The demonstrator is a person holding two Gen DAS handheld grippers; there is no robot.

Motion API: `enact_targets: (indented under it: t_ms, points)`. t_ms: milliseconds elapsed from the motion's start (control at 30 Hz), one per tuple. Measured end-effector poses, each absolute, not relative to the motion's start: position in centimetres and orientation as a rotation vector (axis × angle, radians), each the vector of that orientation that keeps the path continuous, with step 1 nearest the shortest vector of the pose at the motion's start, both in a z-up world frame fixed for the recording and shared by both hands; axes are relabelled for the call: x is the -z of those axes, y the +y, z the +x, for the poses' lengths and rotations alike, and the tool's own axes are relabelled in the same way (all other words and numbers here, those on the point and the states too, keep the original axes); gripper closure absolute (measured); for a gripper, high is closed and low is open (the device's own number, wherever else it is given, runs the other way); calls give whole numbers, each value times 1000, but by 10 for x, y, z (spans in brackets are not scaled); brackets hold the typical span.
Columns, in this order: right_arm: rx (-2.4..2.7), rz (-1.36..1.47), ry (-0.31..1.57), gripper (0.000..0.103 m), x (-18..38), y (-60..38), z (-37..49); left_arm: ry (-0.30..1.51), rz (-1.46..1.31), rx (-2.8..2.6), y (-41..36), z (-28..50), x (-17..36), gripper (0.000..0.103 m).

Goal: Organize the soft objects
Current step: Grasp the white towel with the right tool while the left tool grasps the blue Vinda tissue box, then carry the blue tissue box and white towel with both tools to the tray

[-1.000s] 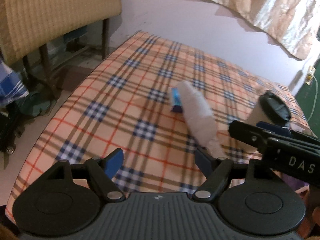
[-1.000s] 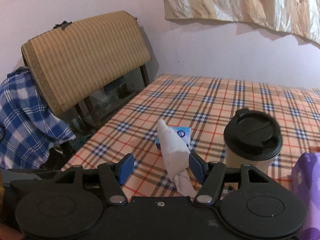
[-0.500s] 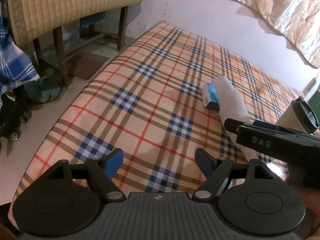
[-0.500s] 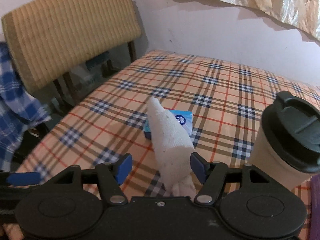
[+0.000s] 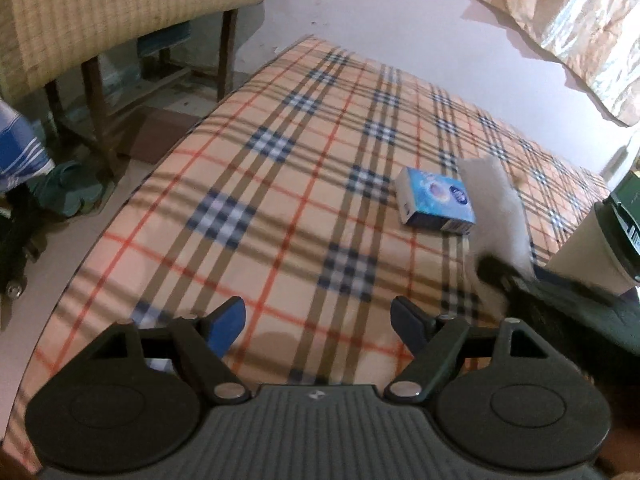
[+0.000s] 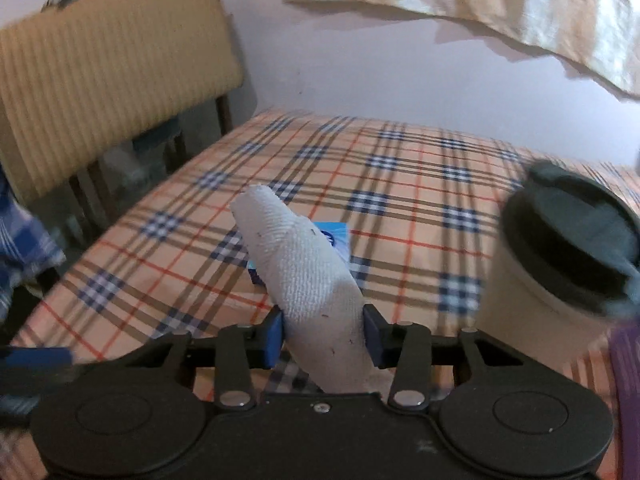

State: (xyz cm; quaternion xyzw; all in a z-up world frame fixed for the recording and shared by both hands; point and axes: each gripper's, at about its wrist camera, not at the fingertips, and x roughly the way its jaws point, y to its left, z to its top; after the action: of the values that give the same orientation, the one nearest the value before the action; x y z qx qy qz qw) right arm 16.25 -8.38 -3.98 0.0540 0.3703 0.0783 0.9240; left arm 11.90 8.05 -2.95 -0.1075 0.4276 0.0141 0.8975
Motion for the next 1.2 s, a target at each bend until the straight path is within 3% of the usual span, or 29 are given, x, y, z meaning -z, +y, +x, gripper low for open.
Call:
enact_targets:
  t_ms: [200,333,500,667,733,833,867,1200]
  points:
    - [-98,180,745,52,30,-107,115,858,-199,19,52,155,28,19]
    - [-64,227,746,52,34,-121,102,832,-181,52,24,181,27,8]
    - [-42,255,756,52,40,-132,100,849,-99,53,-10,217,37,3]
    - [-36,266,758,52,43,-138,98,877,-82,17,-23,242,50,3]
    - [-35,270,760,52,44,-141,98,886,-66,11,-26,246,56,7]
    - [-36,270,761,52,44,-142,99,837,23,0,-29,239,59,26]
    - [-40,273,762,52,44,-142,100,832,35,13,-27,237,59,27]
    - [-106,292,801,52,40,-122,117,812,-9,-75,40,139,44,28]
